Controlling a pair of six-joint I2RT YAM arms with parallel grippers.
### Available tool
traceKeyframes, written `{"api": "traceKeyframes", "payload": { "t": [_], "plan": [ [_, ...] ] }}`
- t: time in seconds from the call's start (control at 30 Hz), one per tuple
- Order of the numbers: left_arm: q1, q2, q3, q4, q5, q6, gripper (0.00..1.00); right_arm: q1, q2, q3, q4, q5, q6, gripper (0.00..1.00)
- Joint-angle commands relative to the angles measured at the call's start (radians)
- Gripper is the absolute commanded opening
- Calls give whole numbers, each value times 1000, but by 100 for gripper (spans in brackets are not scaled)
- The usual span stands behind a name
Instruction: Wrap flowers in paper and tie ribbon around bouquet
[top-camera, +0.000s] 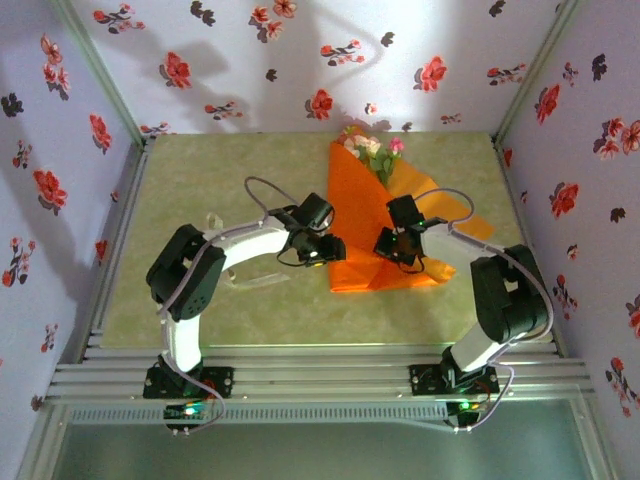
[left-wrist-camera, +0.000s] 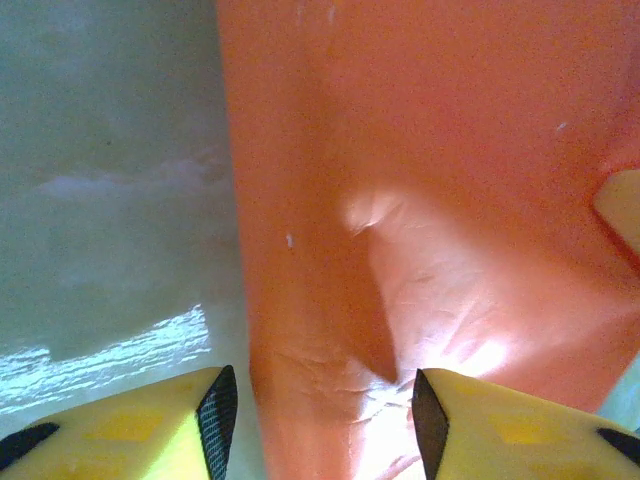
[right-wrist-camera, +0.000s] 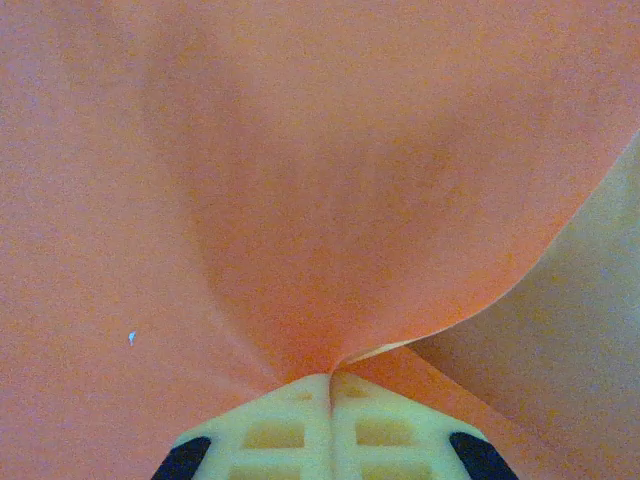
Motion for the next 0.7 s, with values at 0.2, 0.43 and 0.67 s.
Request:
{"api": "traceKeyframes", "payload": {
  "t": [0.2,0.43,0.67],
  "plan": [
    [4,66,-57,39,56,-58,33,4,47,46,-70,85,-39,0],
    [2,102,-37,2,59,-36,27,23,-32,85,-182,113,-16,25],
    [0,94,-35,-5,64,-30,26,142,-265,18,-240,91,74,28]
  ]
}}
